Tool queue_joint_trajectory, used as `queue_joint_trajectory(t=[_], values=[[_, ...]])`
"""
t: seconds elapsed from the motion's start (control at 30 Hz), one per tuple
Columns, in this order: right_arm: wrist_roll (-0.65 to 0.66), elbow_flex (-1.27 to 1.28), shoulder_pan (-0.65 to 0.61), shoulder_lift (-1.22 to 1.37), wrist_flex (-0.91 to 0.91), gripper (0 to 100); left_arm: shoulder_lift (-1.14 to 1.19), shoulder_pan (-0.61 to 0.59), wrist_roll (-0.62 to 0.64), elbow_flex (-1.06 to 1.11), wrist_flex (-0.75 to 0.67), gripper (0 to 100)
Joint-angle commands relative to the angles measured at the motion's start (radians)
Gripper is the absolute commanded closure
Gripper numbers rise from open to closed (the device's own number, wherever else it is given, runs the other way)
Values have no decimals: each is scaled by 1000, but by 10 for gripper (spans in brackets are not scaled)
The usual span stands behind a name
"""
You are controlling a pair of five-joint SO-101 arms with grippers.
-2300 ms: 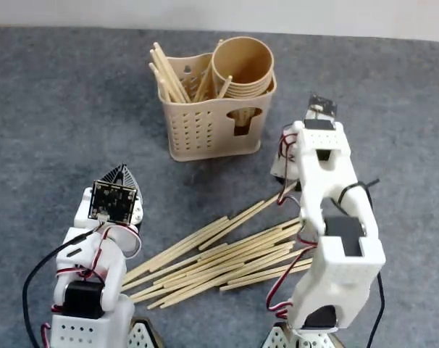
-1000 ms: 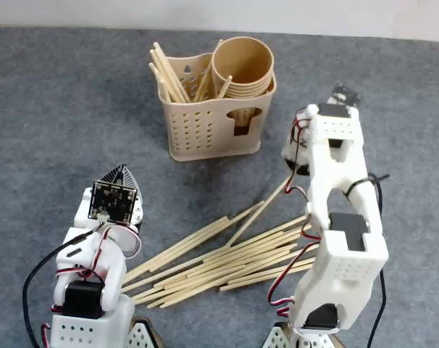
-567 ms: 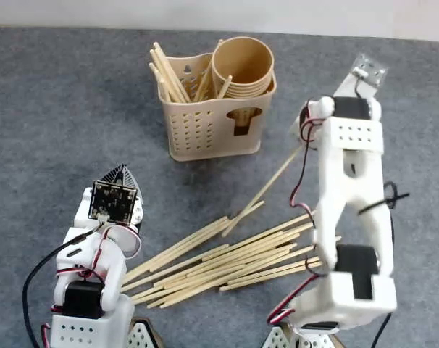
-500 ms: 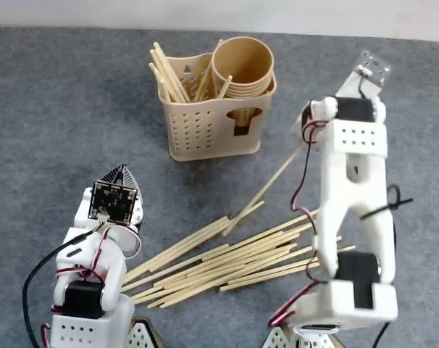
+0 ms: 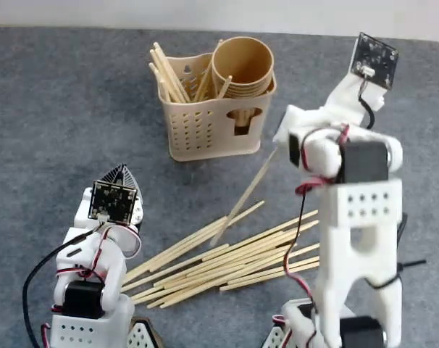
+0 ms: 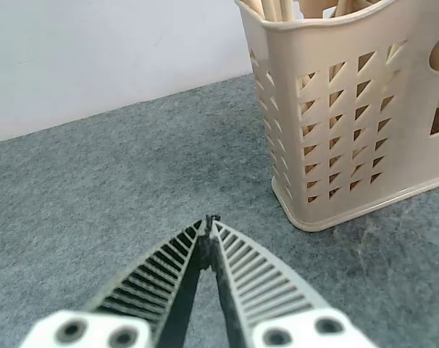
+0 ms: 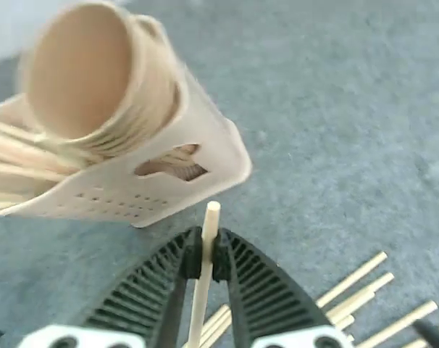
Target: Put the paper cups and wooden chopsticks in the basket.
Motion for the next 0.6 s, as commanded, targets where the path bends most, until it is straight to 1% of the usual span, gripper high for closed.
queue_joint_trajectory(t=[0.0, 0.07, 0.17, 0.27, 0.57], values=[[20, -42, -53, -97, 5, 993, -7, -2, -8, -7, -20, 989], [32, -42, -82, -134, 4, 993, -7, -2, -8, -7, -20, 989], [89, -44, -125, -191, -5, 993, -7, -2, -8, -7, -20, 989], [95, -44, -157, -240, -58, 993, -7, -2, -8, -7, -20, 989], [97, -44, -199, -311, -282, 993, -7, -2, -8, -7, -20, 989]])
